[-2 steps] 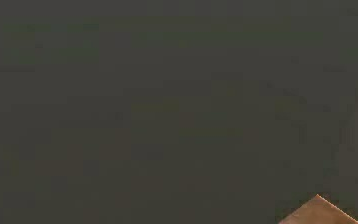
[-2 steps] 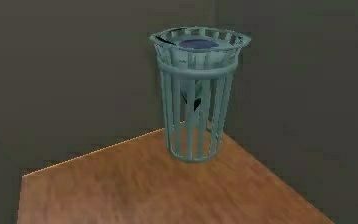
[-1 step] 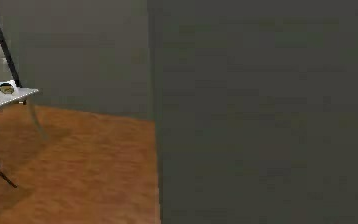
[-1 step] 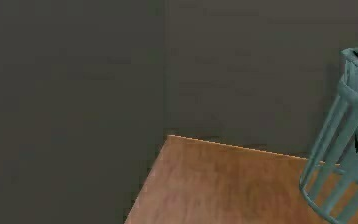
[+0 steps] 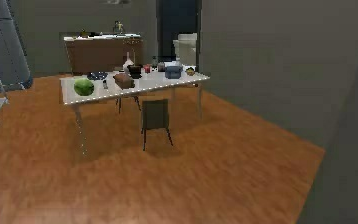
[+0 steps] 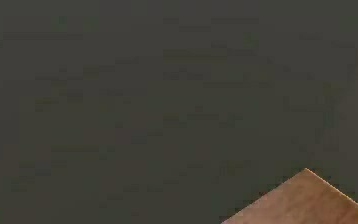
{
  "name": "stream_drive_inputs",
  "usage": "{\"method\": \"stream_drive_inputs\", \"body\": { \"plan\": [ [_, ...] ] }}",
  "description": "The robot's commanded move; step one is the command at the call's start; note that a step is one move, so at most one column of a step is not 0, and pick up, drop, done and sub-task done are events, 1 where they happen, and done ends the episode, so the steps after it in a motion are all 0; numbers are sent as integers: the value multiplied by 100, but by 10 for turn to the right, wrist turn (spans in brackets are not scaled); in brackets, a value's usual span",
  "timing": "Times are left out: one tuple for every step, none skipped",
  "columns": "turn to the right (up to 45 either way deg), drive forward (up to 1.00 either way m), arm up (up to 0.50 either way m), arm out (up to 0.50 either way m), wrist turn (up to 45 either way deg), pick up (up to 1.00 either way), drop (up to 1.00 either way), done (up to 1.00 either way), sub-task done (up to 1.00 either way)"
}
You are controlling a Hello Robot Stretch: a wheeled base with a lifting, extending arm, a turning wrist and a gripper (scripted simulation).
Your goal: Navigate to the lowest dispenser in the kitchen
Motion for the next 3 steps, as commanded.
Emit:
{"method": "stream_drive_inputs", "body": {
  "plan": [
    [-420, 0, 0, 0, 0, 0, 0, 0, 0],
    [0, 100, 0, 0, 0, 0, 0, 0, 0],
    [0, 100, 0, 0, 0, 0, 0, 0, 0]
  ]
}}
